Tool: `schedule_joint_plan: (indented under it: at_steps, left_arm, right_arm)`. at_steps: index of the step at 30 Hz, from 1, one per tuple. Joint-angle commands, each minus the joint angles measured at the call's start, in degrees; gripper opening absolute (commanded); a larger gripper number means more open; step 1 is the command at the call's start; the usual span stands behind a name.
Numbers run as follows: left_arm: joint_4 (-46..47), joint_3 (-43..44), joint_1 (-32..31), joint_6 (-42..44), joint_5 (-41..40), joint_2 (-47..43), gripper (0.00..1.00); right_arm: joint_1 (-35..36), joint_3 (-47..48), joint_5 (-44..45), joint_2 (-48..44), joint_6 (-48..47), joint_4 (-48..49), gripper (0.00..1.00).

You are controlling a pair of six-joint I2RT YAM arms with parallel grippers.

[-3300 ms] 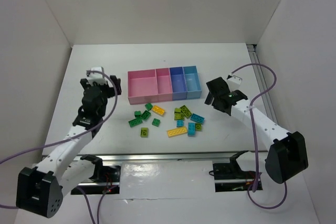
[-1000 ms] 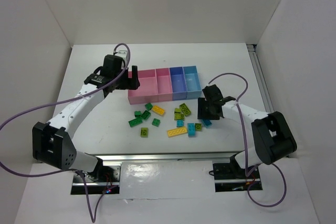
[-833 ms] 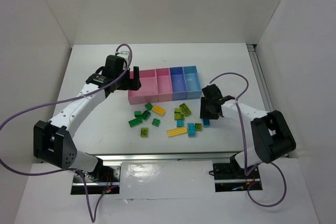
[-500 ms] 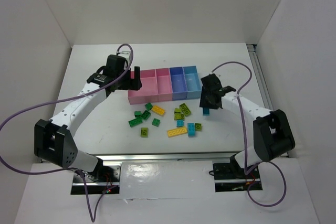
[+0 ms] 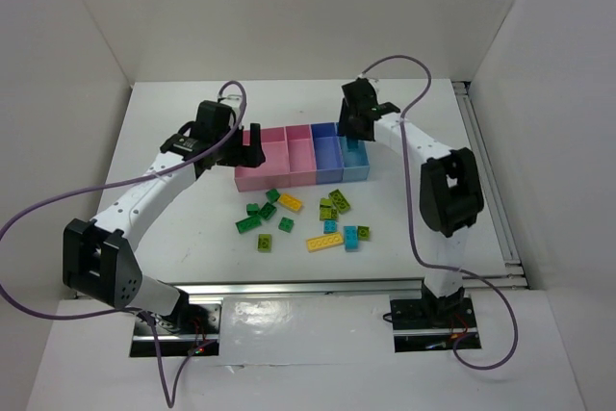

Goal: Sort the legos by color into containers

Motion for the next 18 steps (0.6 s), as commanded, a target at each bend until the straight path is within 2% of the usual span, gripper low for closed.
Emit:
schedule_joint_plan:
  at_steps: [1, 2, 6, 7, 13, 15, 18]
  left_arm:
    - [0.33, 2.38, -0.27, -1.59, 0.52, -1.57, 1.00]
    - [0.33, 2.38, -0.27, -1.59, 0.52, -1.57, 1.00]
    - [0.33, 2.38, -0.27, -2.21, 1.31, -1.57, 1.00]
    - [0.33, 2.38, -0.27, -2.21, 1.31, -1.57, 1.00]
    - [0.33, 1.85, -0.27, -3.26, -2.81, -1.57, 1.00]
    - [0.33, 2.46, -0.27, -3.79, -3.43, -1.05, 1.00]
    - [-1.08, 3.00, -0.27, -3.79, -4.83, 0.09, 1.00]
  right_arm:
    - [-0.07, 7.63, 1.85, 4.65, -1.72, -1.19, 0.62]
    - [-0.07, 9.56, 2.37, 4.66, -1.72, -2.06, 0.68]
    - [0.46, 4.59, 3.43, -1.21, -1.72, -0.93, 0.69]
    - [0.46, 2.48, 3.43, -5.23, -1.72, -0.92, 0.69]
    - [5.62, -21.68, -1.39, -22.83, 2.13, -1.45, 0.69]
    - [7.92, -29.31, -2.10, -29.16, 5.98, -4.68, 0.74]
    - [13.10, -34.35, -3.25, -35.15, 10.04, -7.68, 0.80]
